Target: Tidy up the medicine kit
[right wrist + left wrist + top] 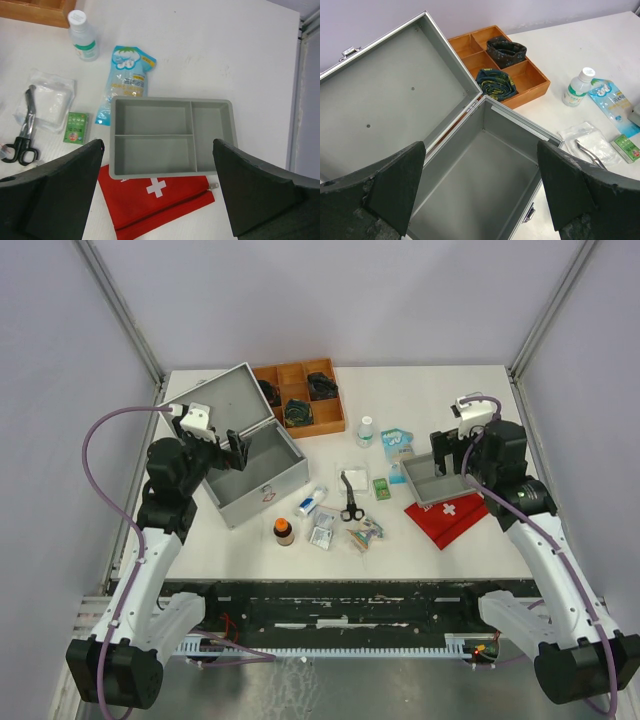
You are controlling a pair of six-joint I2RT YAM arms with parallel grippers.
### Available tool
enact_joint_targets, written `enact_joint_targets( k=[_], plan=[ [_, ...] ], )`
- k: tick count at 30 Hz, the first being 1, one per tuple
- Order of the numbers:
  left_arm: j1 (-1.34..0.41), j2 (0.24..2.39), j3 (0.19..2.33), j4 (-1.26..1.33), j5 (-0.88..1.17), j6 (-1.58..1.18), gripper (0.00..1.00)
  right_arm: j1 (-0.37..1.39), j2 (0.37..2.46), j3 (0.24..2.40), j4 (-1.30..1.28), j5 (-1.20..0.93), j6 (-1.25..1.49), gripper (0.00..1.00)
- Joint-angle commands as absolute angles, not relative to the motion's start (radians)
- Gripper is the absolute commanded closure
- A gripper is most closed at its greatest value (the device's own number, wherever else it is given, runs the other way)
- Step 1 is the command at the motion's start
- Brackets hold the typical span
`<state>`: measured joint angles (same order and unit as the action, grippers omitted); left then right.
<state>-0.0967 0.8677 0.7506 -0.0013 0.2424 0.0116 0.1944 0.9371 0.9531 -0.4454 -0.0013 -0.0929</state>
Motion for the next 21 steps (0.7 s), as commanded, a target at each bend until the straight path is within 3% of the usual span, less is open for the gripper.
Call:
enact_joint_targets(
  k=[1, 6, 11, 21],
  plan=[
    [-0.092, 0.858, 0.771, 0.027, 0.263, 0.063, 0.01, 0.192, 0.964, 0.995, -0.46, 0.144, -0.144, 0.0],
    [-0.092, 0.859, 0.772, 0.025, 0.294, 0.063, 0.01, 0.184, 1.088, 1.04, -0.538, 0.255, -0.214, 0.0],
    [-0.092, 0.858, 0.771, 0.025, 0.302, 0.062, 0.01, 0.095, 1.216, 1.033, -0.547, 0.148, -0.248, 0.03],
    [-0.092, 0.858, 0.772, 0.024, 0.312, 0.063, 0.01, -0.023, 1.506, 1.125, -0.646, -0.034, -0.348, 0.25]
  ],
)
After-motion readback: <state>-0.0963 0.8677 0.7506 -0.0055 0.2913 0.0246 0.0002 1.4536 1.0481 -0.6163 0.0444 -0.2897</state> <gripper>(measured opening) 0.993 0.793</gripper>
